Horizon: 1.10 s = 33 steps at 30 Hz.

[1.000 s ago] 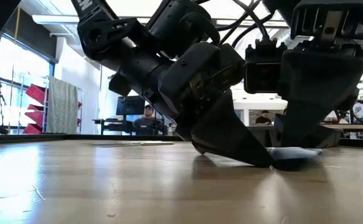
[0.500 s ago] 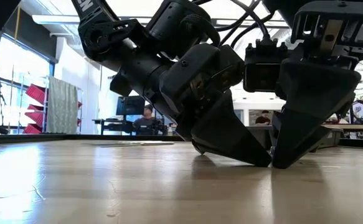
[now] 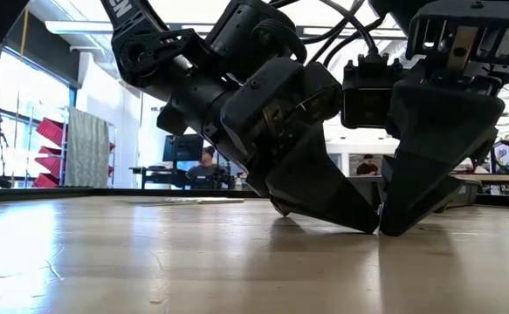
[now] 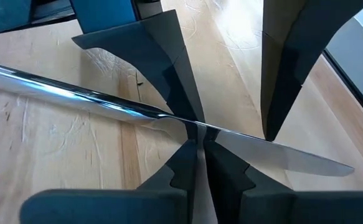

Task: Sort silverware
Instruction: Put the knife in the silverware tray

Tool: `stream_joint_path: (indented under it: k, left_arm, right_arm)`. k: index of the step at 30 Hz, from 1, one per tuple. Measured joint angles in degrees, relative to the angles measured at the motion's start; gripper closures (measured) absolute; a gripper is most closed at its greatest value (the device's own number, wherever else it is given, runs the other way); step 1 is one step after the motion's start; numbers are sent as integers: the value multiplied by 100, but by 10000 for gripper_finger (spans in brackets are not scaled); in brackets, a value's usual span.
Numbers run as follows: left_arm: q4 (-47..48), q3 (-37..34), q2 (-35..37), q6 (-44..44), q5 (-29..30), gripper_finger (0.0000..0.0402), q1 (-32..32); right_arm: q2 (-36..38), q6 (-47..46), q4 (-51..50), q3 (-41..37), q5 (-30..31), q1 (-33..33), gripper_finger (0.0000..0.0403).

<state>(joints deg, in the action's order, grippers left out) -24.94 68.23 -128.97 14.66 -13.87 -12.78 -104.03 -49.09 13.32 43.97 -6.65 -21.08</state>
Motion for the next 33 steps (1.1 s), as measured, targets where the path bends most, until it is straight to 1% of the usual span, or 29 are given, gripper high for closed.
stream_joint_path:
  k: [3,7,12,15,21,33]
  left_arm:
    - [-24,0,0,61,-13,370,-8]
    - [-49,7,30,175,-72,367,-26]
    - [1,0,209,262,-151,367,-28]
    - [56,-4,285,309,-119,367,-35]
    - [56,-4,293,282,-29,367,-36]
    - [-157,-11,295,322,57,367,-35]
  right_arm:
    - [4,-132,22,-9,-101,2,239]
    - [15,-318,70,-50,-275,4,211]
    - [20,-710,41,-50,-241,4,186]
    - [22,-907,-24,-46,-166,4,184]
    - [20,-1039,-87,-44,43,4,198]
    - [15,-969,-136,-63,218,11,203]
